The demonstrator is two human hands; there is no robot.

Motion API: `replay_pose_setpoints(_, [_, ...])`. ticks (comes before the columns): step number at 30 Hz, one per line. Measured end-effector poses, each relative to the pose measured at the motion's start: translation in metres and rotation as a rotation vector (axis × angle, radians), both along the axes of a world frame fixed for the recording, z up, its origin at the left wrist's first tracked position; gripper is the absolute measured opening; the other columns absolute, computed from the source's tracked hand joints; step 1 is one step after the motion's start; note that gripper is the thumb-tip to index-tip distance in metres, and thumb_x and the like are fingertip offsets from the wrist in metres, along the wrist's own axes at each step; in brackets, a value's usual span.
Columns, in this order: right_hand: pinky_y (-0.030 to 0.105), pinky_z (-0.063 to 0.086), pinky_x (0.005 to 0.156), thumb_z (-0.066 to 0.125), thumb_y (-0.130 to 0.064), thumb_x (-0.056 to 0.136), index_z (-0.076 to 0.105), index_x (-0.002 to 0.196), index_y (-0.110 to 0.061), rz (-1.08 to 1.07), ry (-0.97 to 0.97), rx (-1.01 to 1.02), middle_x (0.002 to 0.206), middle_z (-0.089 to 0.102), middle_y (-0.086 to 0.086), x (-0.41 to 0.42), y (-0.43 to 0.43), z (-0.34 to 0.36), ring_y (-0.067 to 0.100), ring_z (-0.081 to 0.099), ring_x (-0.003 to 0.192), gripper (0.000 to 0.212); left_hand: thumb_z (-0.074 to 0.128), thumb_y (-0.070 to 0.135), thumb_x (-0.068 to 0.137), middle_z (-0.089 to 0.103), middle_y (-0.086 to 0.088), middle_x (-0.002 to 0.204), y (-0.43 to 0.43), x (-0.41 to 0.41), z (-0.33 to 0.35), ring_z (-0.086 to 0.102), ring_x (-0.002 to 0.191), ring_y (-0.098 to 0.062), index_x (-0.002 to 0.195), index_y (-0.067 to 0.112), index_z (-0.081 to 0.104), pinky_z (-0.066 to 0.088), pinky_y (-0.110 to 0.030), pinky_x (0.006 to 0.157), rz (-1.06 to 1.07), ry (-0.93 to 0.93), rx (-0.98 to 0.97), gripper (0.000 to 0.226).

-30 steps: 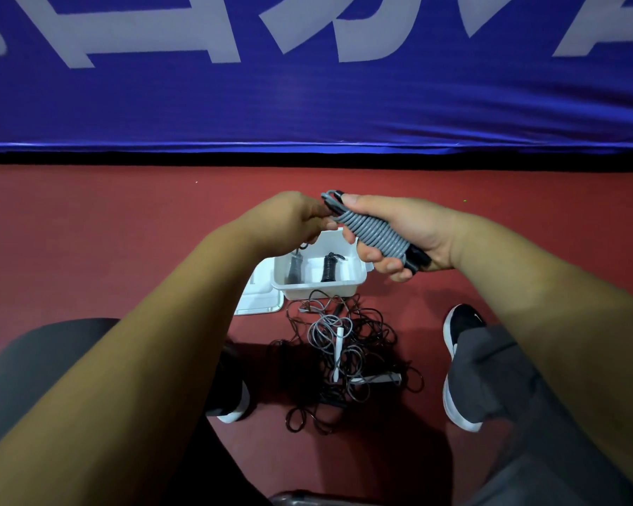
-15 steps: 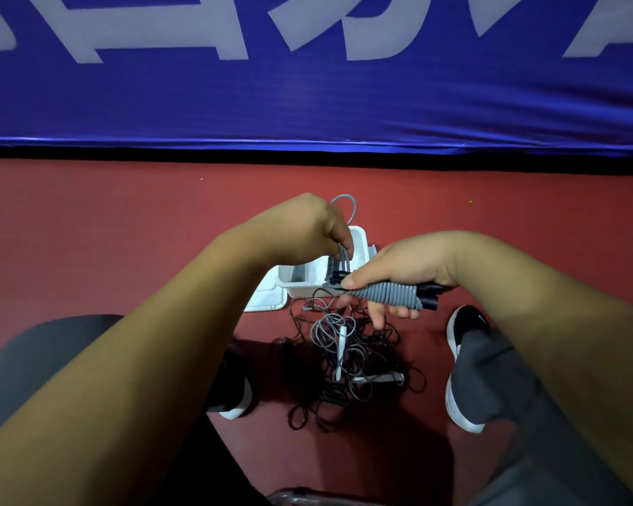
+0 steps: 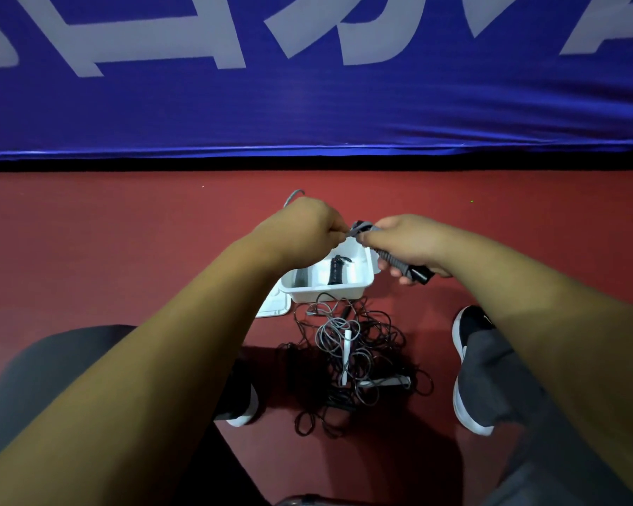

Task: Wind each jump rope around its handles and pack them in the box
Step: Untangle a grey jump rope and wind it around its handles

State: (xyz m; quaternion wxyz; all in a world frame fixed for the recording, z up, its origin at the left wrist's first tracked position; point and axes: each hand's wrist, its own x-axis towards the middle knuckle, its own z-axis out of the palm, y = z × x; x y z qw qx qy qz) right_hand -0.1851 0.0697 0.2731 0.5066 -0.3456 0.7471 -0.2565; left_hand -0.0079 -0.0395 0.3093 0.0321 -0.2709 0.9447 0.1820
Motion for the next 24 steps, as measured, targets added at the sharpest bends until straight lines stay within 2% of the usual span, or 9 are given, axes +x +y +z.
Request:
replay_pose_setpoints(2, [0.028,0.05,0.051,0.067,-0.047,0.101,0.067,0.117,-0.018,-0.067,-0.087,-0.051,0.081,0.064,0.009,0.0,-0.001,0.003,0.016,0.054,0.051,0.034,0.068,0.023,0.1,0.076,-0.006,0.086,-0.005,0.0,-0.001,0.068,0.077,-0.023,0.102,0.017,0.081,0.052,-0.032,0.067,0.118,0.059,0.089,0.015])
replay_pose_setpoints(4, [0.027,0.048,0.051,0.07,-0.047,0.1,0.068,0.119,-0.018,-0.105,-0.165,-0.109,0.08,0.063,0.009,0.003,-0.003,0.007,0.016,0.053,0.051,0.035,0.074,0.024,0.096,0.077,-0.001,0.081,-0.008,0.0,-0.003,0.067,0.067,-0.014,0.1,0.022,0.08,0.044,-0.022,0.055,0.219,0.107,0.194,0.008])
replay_pose_setpoints(7, [0.027,0.048,0.052,0.071,-0.06,0.095,0.067,0.119,-0.021,-0.163,-0.245,-0.179,0.079,0.062,0.007,0.01,-0.003,0.013,0.015,0.052,0.052,0.046,0.077,0.028,0.094,0.077,0.001,0.077,-0.009,-0.003,-0.007,0.066,0.062,-0.01,0.093,0.02,0.076,0.046,-0.023,0.059,0.291,0.151,0.284,0.009])
replay_pose_setpoints(10, [0.028,0.049,0.053,0.06,-0.076,0.094,0.065,0.12,-0.025,-0.265,-0.298,-0.186,0.081,0.063,0.009,0.011,-0.002,0.018,0.017,0.054,0.053,0.057,0.072,0.03,0.098,0.074,-0.002,0.078,-0.005,-0.005,-0.009,0.072,0.07,-0.021,0.093,0.015,0.068,0.062,-0.042,0.072,0.367,0.252,0.454,0.017])
replay_pose_setpoints(11, [0.028,0.05,0.052,0.056,-0.078,0.094,0.065,0.12,-0.024,-0.296,-0.313,-0.18,0.082,0.063,0.009,0.011,-0.002,0.019,0.018,0.055,0.053,0.06,0.069,0.03,0.1,0.072,-0.002,0.078,-0.003,-0.006,-0.009,0.071,0.069,-0.02,0.097,0.012,0.065,0.063,-0.044,0.073,0.372,0.289,0.492,0.018])
replay_pose_setpoints(16, [0.027,0.048,0.053,0.053,-0.079,0.095,0.07,0.118,-0.02,-0.376,-0.376,-0.175,0.075,0.062,0.006,0.006,-0.003,0.021,0.017,0.053,0.05,0.065,0.06,0.034,0.106,0.064,0.002,0.075,0.005,-0.01,-0.01,0.046,0.057,-0.015,0.099,0.012,0.059,0.044,-0.032,0.053,0.375,0.479,0.57,0.023])
replay_pose_setpoints(19, [0.027,0.047,0.053,0.055,-0.076,0.097,0.071,0.12,-0.02,-0.369,-0.385,-0.191,0.074,0.062,0.006,0.002,-0.004,0.024,0.017,0.053,0.049,0.062,0.057,0.04,0.106,0.055,0.002,0.067,0.002,-0.01,-0.005,0.04,0.055,-0.013,0.094,0.014,0.058,0.038,-0.028,0.052,0.39,0.584,0.744,0.029])
replay_pose_setpoints(22, [0.026,0.046,0.052,0.055,-0.073,0.097,0.069,0.126,-0.017,-0.359,-0.394,-0.192,0.072,0.062,0.005,0.002,-0.005,0.028,0.016,0.052,0.049,0.064,0.05,0.048,0.108,0.033,0.0,0.061,0.001,-0.012,0.003,0.028,0.054,-0.016,0.085,0.018,0.062,0.032,-0.028,0.053,0.389,0.628,0.966,0.04])
replay_pose_setpoints(24, [0.026,0.044,0.052,0.056,-0.072,0.097,0.066,0.129,-0.014,-0.354,-0.404,-0.187,0.07,0.061,0.004,0.002,-0.005,0.03,0.016,0.05,0.048,0.067,0.048,0.042,0.111,0.029,0.0,0.06,0.0,-0.011,0.004,0.028,0.054,-0.017,0.092,0.012,0.063,0.034,-0.028,0.054,0.387,0.616,0.998,0.038])
